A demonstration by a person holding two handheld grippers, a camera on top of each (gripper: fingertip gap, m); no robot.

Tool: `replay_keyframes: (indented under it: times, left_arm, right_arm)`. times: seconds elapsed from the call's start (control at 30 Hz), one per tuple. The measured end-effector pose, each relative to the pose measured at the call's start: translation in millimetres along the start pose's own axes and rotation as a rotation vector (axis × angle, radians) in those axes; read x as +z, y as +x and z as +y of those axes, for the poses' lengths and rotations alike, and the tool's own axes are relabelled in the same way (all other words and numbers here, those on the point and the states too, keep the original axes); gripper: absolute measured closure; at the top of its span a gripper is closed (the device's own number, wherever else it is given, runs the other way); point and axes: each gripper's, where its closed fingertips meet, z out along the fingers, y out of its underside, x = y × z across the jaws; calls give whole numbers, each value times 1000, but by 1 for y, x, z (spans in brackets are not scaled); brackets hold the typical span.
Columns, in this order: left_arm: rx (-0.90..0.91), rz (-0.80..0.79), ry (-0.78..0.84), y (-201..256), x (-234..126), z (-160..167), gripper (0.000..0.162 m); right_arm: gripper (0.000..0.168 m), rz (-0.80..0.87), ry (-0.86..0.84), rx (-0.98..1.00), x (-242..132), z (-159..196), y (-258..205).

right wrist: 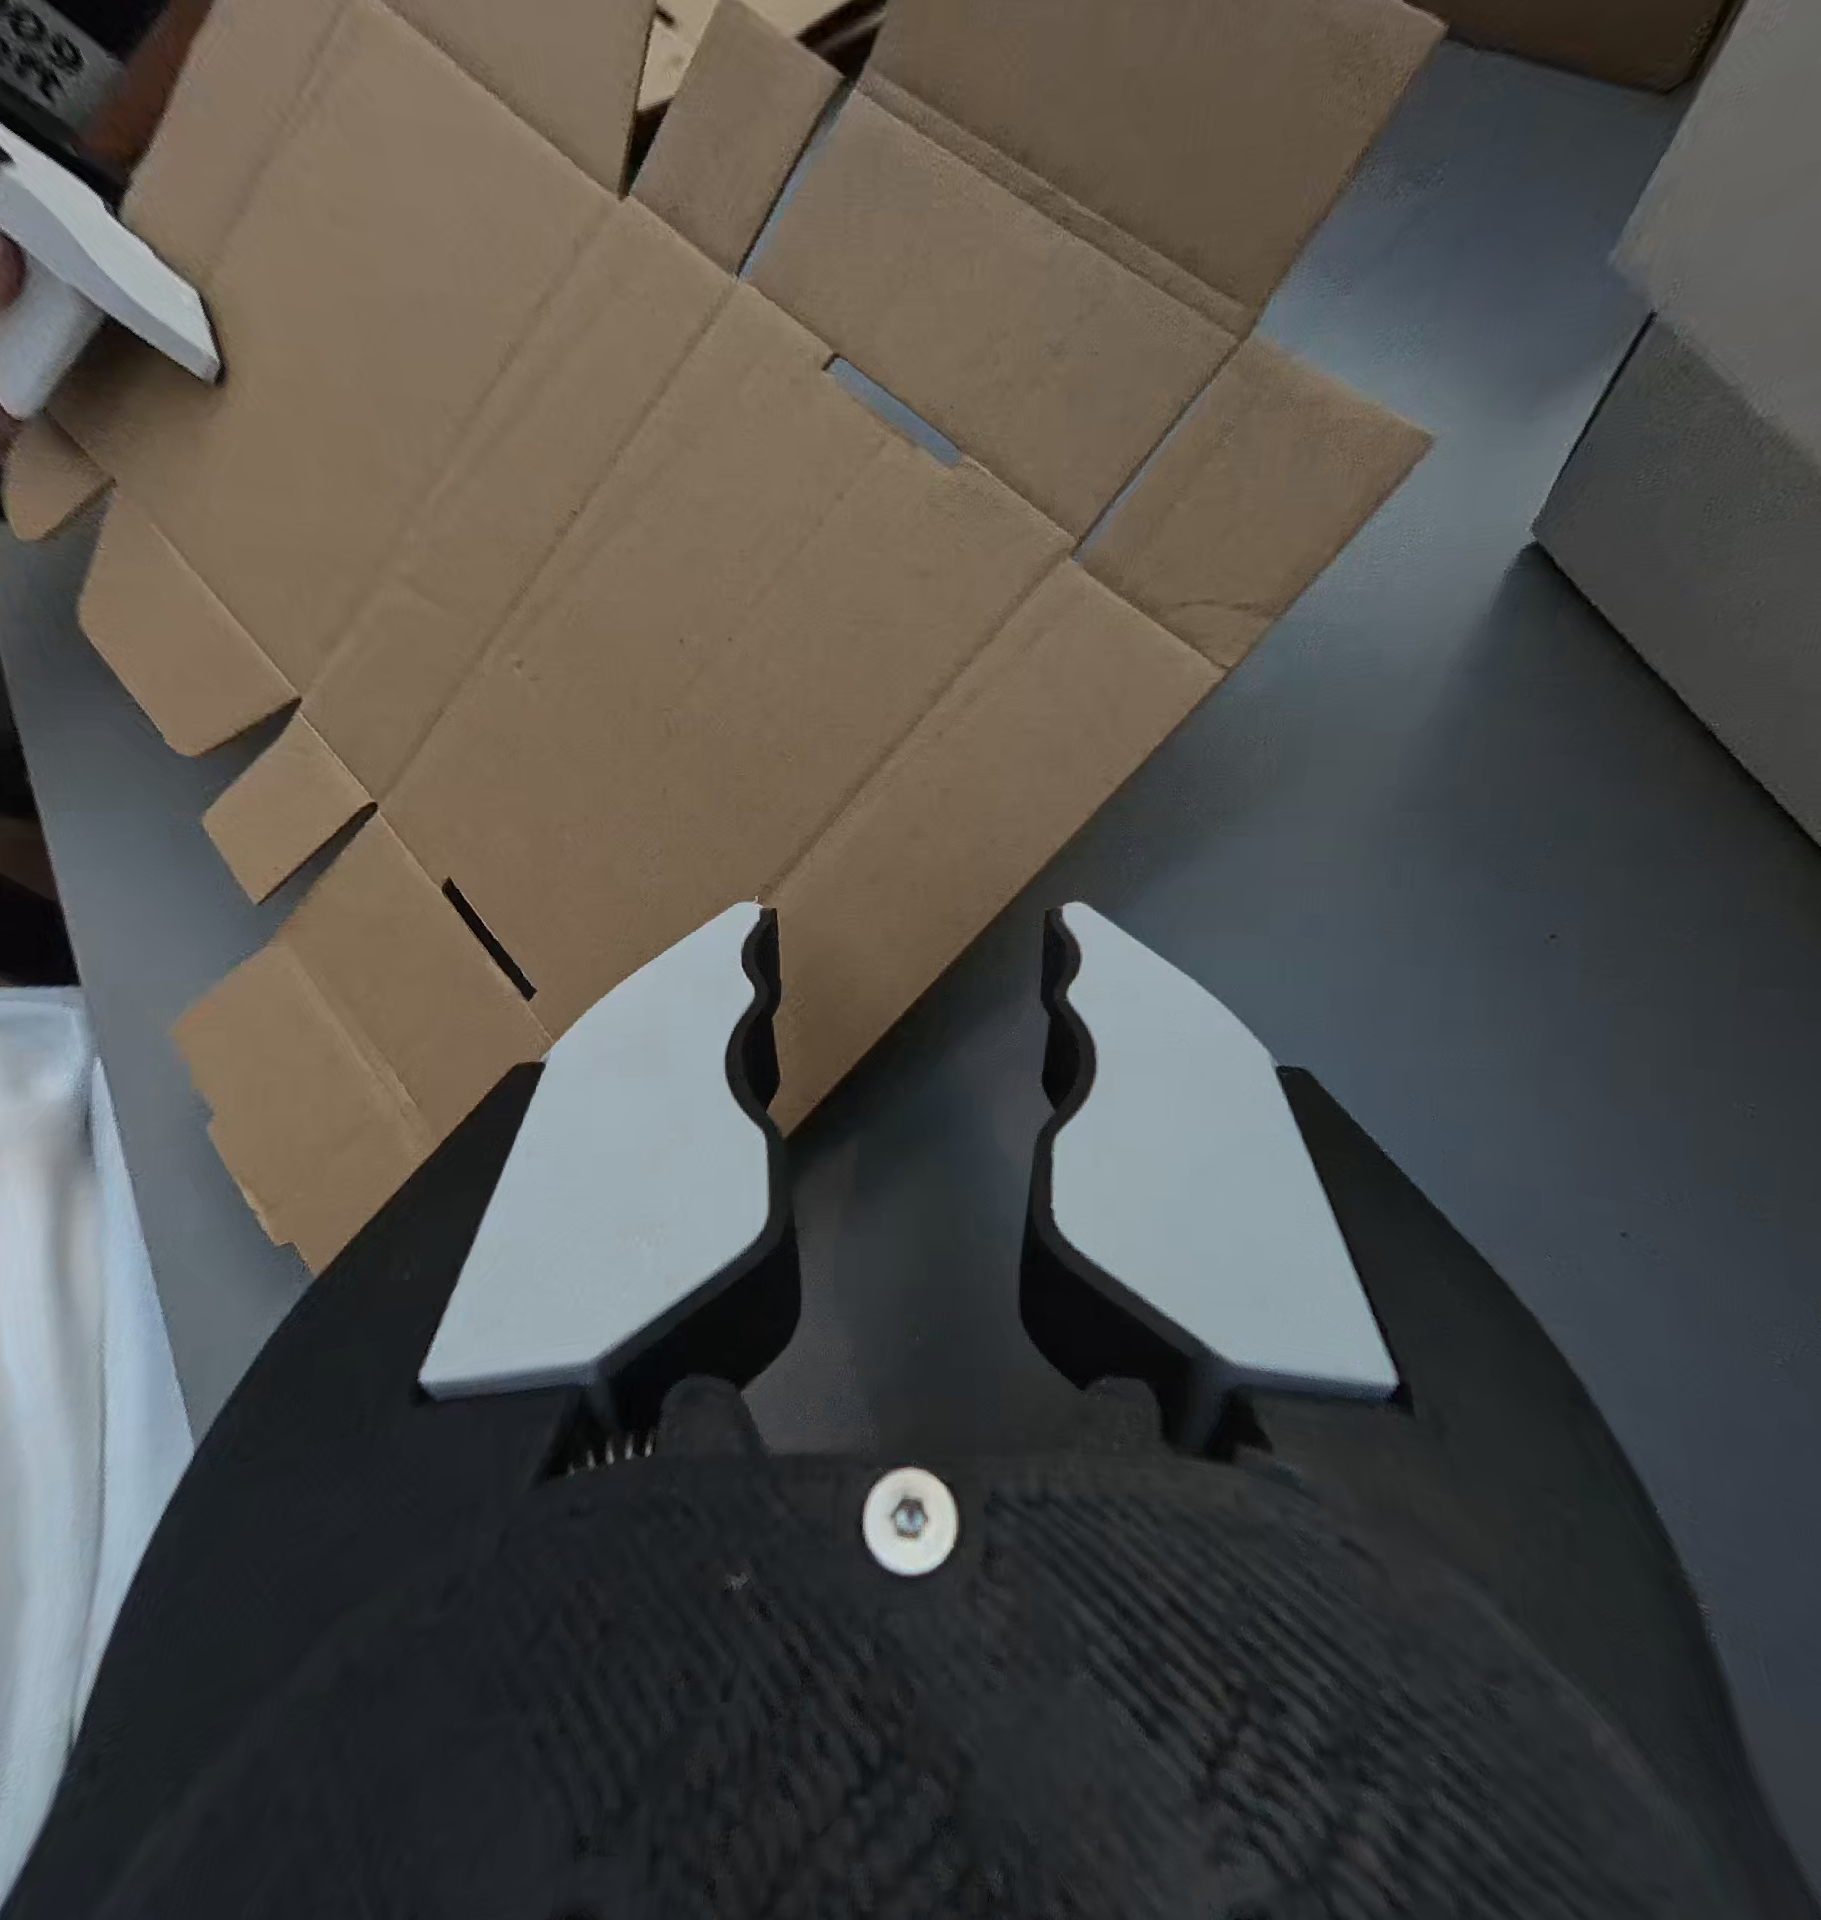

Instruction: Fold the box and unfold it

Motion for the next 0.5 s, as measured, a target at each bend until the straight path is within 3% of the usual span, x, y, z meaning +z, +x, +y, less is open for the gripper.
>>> replay_keyframes:
  times: [0.03,0.17,0.27,0.5]
  left_arm:
    - [34,19,24,4,-5,-1,161]
    - [114,94,163,20,-27,-7,161]
    - [170,95,251,26,-38,-8,161]
    - [220,164,299,41,-45,1,160]
  right_arm:
    - [115,-23,44,52,-7,-7,0]
    - [111,-225,142,219,-23,-28,-18]
    - [117,-446,184,289,-33,-42,-49]
    - [129,-487,118,291,-25,-46,-64]
